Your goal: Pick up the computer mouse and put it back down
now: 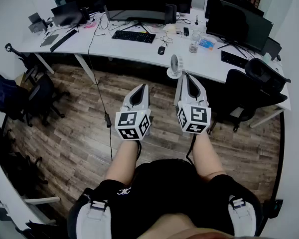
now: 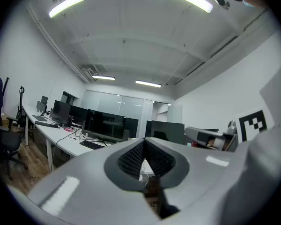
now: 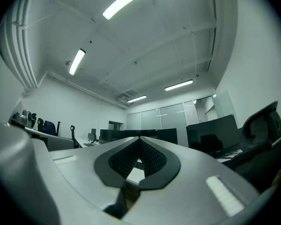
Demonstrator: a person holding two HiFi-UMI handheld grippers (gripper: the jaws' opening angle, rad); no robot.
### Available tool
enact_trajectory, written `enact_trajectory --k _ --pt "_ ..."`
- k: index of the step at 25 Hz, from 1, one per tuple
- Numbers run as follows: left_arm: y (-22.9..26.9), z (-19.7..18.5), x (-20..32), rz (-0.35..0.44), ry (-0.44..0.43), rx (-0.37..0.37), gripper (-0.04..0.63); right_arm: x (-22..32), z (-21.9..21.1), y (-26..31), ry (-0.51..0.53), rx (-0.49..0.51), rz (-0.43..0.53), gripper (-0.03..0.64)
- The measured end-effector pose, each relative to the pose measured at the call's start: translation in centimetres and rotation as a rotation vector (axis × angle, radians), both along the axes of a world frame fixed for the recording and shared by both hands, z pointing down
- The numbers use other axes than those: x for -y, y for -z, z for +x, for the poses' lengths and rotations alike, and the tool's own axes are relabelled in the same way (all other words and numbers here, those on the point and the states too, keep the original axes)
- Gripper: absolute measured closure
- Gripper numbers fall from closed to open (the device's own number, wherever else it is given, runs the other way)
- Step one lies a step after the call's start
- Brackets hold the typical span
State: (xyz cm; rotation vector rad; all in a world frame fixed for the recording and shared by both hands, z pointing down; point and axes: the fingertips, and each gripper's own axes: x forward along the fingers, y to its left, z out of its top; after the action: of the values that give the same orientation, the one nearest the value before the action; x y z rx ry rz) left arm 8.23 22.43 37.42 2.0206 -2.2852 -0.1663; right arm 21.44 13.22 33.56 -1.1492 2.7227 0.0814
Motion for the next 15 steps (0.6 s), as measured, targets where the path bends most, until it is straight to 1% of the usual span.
enact_trajectory --k 9,15 --pt "-0.4 -2.8 0.1 -0.008 0.003 -0.019 0.542 0.0 -2.4 0.3 -0.039 0.018 0.005 0.618" --pt "-0.3 -4.4 -0.2 0.004 -0.01 -0.008 0.543 -0.4 -4.3 0.0 -0.042 0.012 0.001 0.618"
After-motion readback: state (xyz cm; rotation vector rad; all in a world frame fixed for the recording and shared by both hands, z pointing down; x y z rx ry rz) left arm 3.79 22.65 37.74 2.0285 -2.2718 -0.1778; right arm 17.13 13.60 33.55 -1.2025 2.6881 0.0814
